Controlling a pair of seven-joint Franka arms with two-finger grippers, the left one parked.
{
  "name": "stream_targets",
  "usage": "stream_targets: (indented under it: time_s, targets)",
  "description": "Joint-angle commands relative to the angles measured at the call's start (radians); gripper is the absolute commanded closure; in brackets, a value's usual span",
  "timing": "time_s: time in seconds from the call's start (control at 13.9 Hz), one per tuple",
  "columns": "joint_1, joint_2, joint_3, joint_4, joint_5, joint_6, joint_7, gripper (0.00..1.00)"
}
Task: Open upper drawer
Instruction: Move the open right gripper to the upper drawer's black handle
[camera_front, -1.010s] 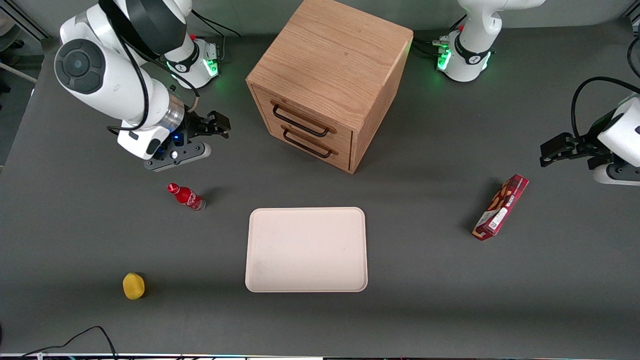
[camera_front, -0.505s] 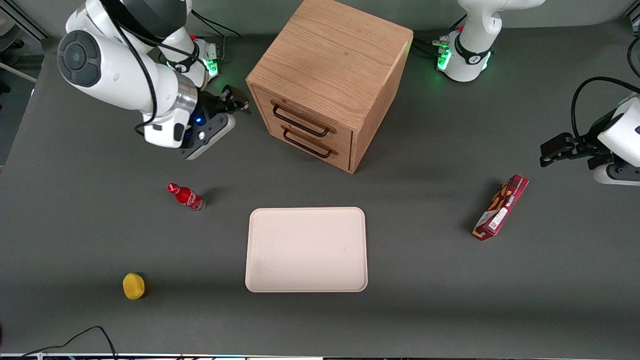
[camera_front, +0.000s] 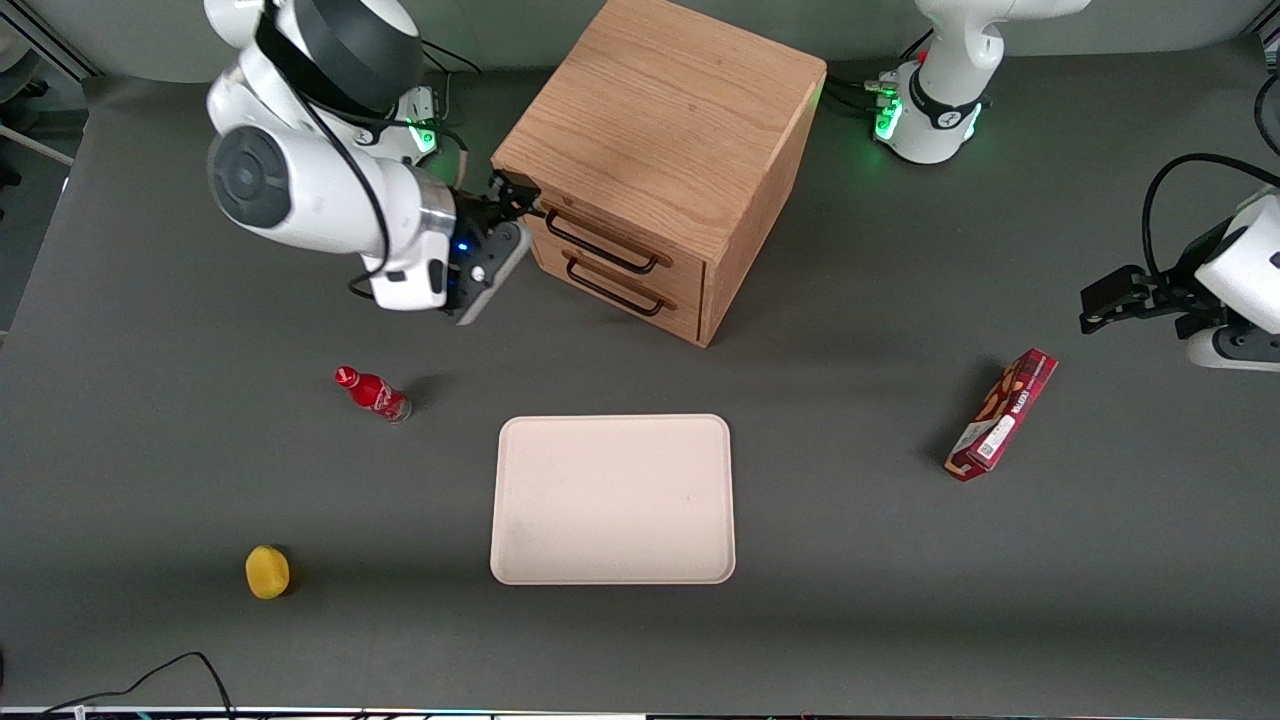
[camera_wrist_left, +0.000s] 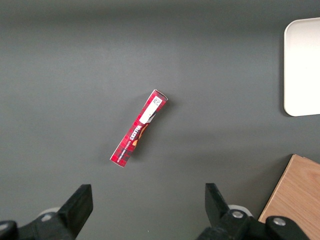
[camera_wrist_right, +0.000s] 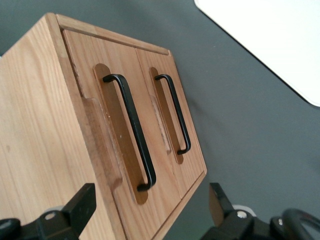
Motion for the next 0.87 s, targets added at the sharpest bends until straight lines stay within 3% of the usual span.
stream_targets:
  time_s: [0.0,0.29,0.79]
  targets:
    - [0.044,0.085,-0.008,0.077,-0.03,-0.006,0.006,0.0]
    - [0.088,0.119,-0.008,0.075,-0.077,-0.003,0.012,0.0]
    - [0.123,0.138,-0.008,0.039,-0.097,0.069,0.031,0.0]
